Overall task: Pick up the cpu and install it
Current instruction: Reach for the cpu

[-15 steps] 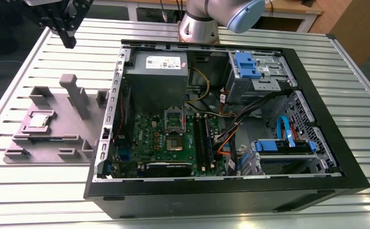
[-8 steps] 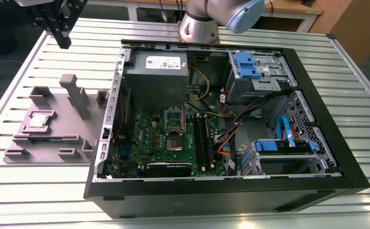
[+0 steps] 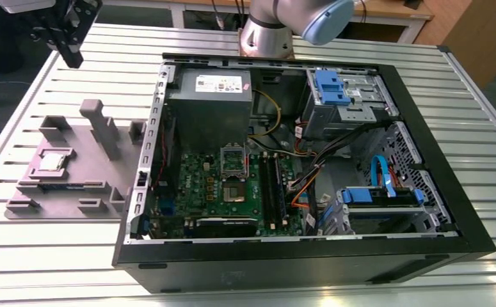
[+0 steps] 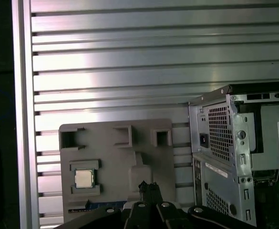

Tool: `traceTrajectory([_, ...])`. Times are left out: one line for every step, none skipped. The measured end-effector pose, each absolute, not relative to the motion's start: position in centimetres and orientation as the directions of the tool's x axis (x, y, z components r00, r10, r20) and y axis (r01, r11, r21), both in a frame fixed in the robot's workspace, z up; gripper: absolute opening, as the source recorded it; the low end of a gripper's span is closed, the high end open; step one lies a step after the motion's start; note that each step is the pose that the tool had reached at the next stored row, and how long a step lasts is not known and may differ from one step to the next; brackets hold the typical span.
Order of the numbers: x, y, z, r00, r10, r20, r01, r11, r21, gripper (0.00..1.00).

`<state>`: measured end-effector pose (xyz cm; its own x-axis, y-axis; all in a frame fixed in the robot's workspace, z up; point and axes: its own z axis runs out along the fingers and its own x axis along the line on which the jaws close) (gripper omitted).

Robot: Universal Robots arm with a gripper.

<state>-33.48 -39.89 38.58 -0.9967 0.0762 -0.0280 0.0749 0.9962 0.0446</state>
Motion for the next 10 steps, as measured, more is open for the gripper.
traceTrajectory([-33.7,-39.9,38.5,-0.997,0.076,-0.028,0.075,0.996,0.045,0.11])
traceTrajectory([-33.9,-39.9,38.5,-0.997,0.076,-0.028,0.075,0.996,0.045,0.11])
traceTrajectory([-34.1,-39.9,38.4,-0.997,0.076,-0.028,0.075,0.996,0.045,0.11])
traceTrajectory([-34.3,-39.9,38.3,-0.997,0.076,-0.028,0.075,0.996,0.045,0.11])
traceTrajectory([-34.6,-39.9,38.3,-0.997,0.076,-0.028,0.075,0.996,0.045,0.11])
traceTrajectory([-34.8,-39.9,38.2,-0.997,0.076,-0.028,0.075,0.996,0.045,0.11])
traceTrajectory([-34.9,-39.9,38.2,-0.997,0.076,-0.028,0.075,0.996,0.045,0.11])
traceTrajectory([-35.1,-39.9,38.2,-0.997,0.076,-0.028,0.075,0.996,0.045,0.11])
traceTrajectory([-35.2,-39.9,38.1,-0.997,0.076,-0.028,0.075,0.996,0.045,0.11])
traceTrajectory([-35.4,-39.9,38.1,-0.997,0.076,-0.028,0.075,0.996,0.045,0.11])
